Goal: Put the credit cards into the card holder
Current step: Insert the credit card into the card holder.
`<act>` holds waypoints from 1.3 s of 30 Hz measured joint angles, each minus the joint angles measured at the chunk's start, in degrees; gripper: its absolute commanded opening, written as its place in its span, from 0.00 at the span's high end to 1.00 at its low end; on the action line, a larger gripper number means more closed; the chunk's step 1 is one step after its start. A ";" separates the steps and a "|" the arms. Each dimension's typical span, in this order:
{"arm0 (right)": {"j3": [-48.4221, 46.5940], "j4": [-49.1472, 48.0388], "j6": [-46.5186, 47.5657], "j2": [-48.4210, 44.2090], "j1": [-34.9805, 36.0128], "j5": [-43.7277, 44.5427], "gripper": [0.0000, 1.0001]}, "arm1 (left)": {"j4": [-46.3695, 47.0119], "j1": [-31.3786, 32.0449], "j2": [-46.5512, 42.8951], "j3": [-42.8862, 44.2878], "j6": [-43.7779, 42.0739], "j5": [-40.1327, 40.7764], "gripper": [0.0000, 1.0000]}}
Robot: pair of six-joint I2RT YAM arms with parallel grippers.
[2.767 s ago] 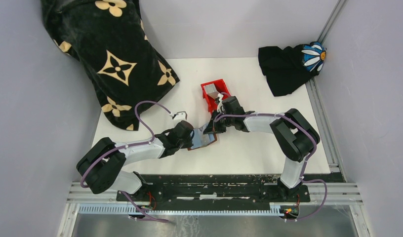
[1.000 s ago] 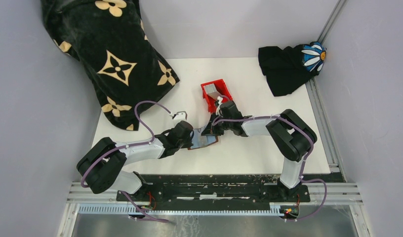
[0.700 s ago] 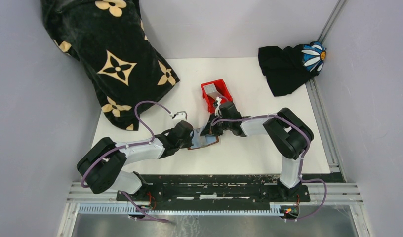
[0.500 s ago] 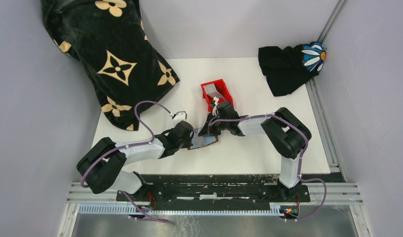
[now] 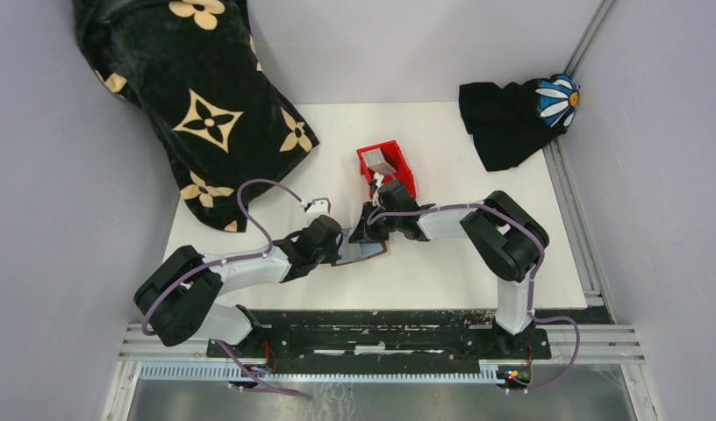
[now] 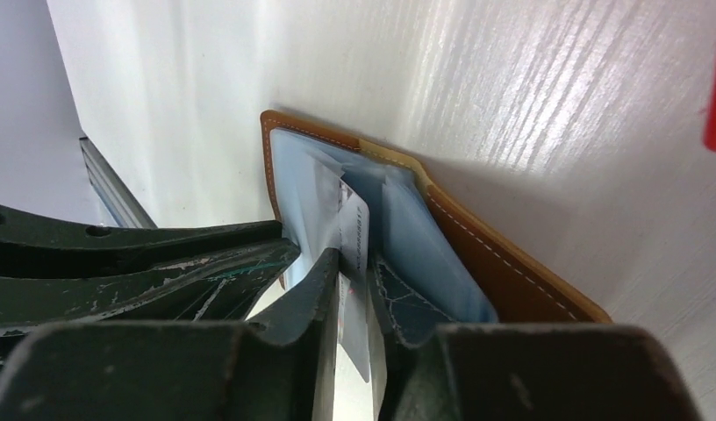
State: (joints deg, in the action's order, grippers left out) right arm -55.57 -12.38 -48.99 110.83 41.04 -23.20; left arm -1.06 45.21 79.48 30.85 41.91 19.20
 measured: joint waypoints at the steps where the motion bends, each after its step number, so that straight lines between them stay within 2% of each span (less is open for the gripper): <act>1: -0.11 0.63 0.44 -0.09 0.20 0.50 0.73 | 0.00 0.00 0.00 -0.02 0.00 0.00 0.80; 14: -1.60 12.11 6.86 -4.37 2.25 6.38 0.61 | 1.51 0.02 0.31 -0.24 0.00 -1.11 0.82; 26: -2.40 19.39 10.34 -7.78 2.47 10.47 0.60 | 2.56 0.02 0.74 -0.24 0.00 -1.79 0.84; 29: -2.40 20.46 10.75 -8.74 2.47 11.78 0.66 | 2.54 0.02 0.74 -0.24 0.00 -1.79 0.84; 34: -2.40 21.62 11.45 -8.90 2.47 13.44 0.87 | 2.54 0.02 0.74 -0.24 0.00 -1.79 0.84; 39: -2.40 22.58 11.56 -8.87 2.47 14.58 0.96 | 2.54 0.02 0.74 -0.24 0.00 -1.79 0.84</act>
State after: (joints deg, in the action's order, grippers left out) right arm -57.98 10.20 -37.43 101.95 43.51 -8.62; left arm 1.48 45.23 80.23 30.61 41.91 17.41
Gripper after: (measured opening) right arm 0.086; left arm 0.162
